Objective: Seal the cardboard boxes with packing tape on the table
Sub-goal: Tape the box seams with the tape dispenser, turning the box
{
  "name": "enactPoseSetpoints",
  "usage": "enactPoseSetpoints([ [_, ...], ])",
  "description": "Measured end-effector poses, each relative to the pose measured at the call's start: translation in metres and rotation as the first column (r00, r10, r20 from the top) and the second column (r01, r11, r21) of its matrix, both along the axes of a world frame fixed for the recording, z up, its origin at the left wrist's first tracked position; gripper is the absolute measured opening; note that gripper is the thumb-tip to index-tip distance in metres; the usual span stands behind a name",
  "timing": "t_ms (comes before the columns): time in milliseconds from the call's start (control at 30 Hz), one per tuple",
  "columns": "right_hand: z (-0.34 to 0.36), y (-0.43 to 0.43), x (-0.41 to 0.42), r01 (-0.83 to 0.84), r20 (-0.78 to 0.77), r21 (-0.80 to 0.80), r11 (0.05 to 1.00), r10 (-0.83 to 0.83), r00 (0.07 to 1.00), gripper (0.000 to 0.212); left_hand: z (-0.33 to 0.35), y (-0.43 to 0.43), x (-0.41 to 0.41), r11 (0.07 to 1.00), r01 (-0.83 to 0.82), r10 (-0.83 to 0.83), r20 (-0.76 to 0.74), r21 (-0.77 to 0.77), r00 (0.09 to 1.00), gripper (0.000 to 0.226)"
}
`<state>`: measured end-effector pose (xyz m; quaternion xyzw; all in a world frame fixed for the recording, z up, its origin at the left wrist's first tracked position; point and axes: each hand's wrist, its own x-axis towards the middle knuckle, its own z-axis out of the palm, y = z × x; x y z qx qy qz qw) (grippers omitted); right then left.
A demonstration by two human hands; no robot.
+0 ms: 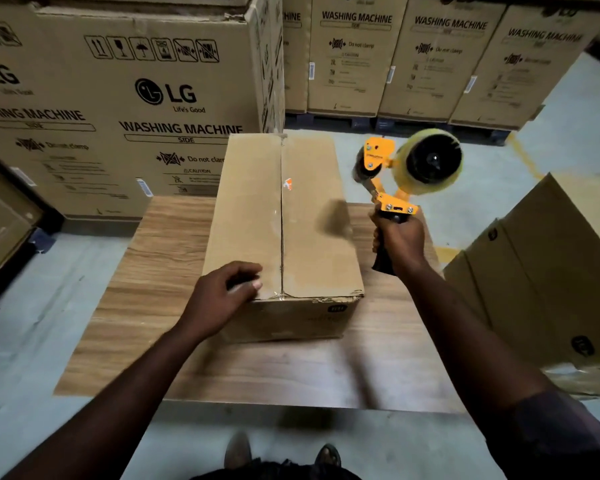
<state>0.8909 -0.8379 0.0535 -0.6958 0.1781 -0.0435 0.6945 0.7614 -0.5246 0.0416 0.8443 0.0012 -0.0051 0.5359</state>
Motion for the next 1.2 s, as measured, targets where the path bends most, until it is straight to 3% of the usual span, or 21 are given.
enactPoseSetpoints([
  [100,0.021,0.027,-0.011,-0.108,0.108,-0.268,0.957,0.141,0.984,0.029,0.021,-0.015,0.008,0.93,-0.172,0.13,-0.149,-0.325,0.98,0.018],
  [200,0.037,0.05,-0.03,-0.259,0.123,-0.456,0.851,0.349,0.929,0.023,0.043,-0.027,0.016,0.631,-0.343,0.038,-0.413,-0.696,0.91,0.03],
  [267,0.039,0.063,-0.044,-0.328,0.194,-0.575,0.749,0.515,0.835,0.032,0.056,-0.027,0.016,0.4,-0.429,-0.083,-0.498,-0.81,0.863,0.031],
  [333,0.035,0.071,-0.054,-0.329,0.227,-0.648,0.687,0.586,0.777,0.043,0.062,-0.024,0.009,0.261,-0.438,-0.158,-0.486,-0.86,0.859,0.02],
  [400,0.027,0.075,-0.059,-0.327,0.211,-0.687,0.649,0.608,0.765,0.048,0.058,-0.017,-0.001,0.225,-0.414,-0.198,-0.457,-0.882,0.867,0.057],
  [467,0.022,0.08,-0.064,-0.342,0.208,-0.694,0.633,0.632,0.747,0.042,0.047,-0.006,-0.008,0.225,-0.438,-0.212,-0.482,-0.87,0.85,0.071],
  [667,0.021,0.086,-0.073,-0.37,0.192,-0.704,0.605,0.665,0.722,0.042,0.025,0.022,-0.027,0.266,-0.432,-0.219,-0.49,-0.862,0.844,0.071],
  [733,0.023,0.09,-0.077,-0.376,0.188,-0.714,0.59,0.679,0.709,0.032,0.023,0.034,-0.033,0.275,-0.435,-0.239,-0.5,-0.857,0.833,0.073],
  [833,0.021,0.096,-0.081,-0.379,0.173,-0.725,0.575,0.685,0.708,0.026,0.02,0.042,-0.037,0.306,-0.488,-0.209,-0.558,-0.818,0.803,0.048],
  [900,0.021,0.098,-0.083,-0.384,0.17,-0.724,0.573,0.687,0.706,0.033,0.018,0.037,-0.038,0.38,-0.551,-0.115,-0.629,-0.743,0.769,0.016],
  [1067,0.022,0.101,-0.083,-0.404,0.116,-0.753,0.52,0.709,0.695,0.037,0.018,0.036,-0.039,0.619,-0.473,0.04,-0.577,-0.627,0.816,0.023],
  [1133,0.018,0.101,-0.082,-0.425,0.063,-0.773,0.472,0.722,0.689,0.038,0.021,0.042,-0.039,0.779,-0.381,0.086,-0.517,-0.498,0.852,0.018],
  [1200,0.012,0.099,-0.078,-0.453,-0.006,-0.786,0.42,0.728,0.686,0.029,0.022,0.05,-0.037,0.862,-0.317,0.108,-0.467,-0.397,0.878,0.017],
])
